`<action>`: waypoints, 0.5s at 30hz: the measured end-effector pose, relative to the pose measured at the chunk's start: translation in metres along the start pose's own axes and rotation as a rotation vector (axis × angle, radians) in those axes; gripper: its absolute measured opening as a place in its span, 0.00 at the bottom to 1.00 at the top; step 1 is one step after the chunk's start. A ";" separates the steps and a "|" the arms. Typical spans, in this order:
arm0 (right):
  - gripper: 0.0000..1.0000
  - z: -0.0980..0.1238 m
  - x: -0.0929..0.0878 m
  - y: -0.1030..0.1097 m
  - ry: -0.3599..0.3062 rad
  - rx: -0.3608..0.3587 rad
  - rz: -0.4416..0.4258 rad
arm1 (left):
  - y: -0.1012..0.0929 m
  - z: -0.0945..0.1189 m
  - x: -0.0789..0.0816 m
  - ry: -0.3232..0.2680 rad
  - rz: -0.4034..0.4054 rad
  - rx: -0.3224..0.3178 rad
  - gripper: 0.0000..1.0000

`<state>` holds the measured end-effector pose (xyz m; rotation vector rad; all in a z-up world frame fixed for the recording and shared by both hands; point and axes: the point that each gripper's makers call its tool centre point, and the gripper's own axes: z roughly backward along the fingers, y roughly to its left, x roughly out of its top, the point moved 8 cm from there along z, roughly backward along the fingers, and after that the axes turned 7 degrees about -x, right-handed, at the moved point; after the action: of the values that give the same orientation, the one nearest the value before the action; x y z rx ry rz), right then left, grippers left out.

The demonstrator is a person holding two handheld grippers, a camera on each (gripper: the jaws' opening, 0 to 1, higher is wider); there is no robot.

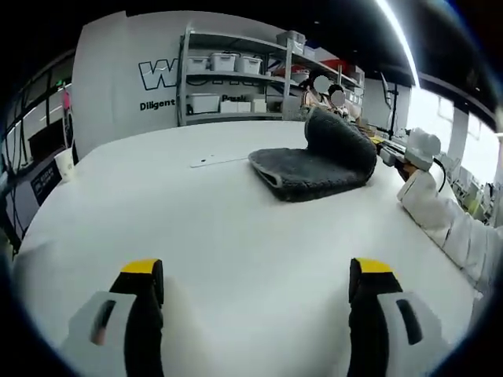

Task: Open the folded towel by lifting each exposed corner and separating the folded layers until the towel lies flat within the target outline without major curled edges

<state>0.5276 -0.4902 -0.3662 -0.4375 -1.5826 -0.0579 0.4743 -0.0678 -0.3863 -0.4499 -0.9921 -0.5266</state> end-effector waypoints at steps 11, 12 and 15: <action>0.00 -0.001 -0.006 -0.014 0.026 -0.023 0.010 | 0.000 0.000 0.000 -0.002 0.002 -0.004 0.97; 0.00 -0.001 -0.007 -0.015 0.029 -0.026 0.011 | 0.000 -0.001 0.000 -0.001 0.001 -0.004 0.97; 0.00 -0.001 -0.008 -0.019 0.032 -0.033 0.011 | 0.000 -0.001 0.000 0.002 0.001 -0.003 0.97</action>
<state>0.5229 -0.5099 -0.3696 -0.4687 -1.5490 -0.0822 0.4753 -0.0681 -0.3864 -0.4525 -0.9889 -0.5275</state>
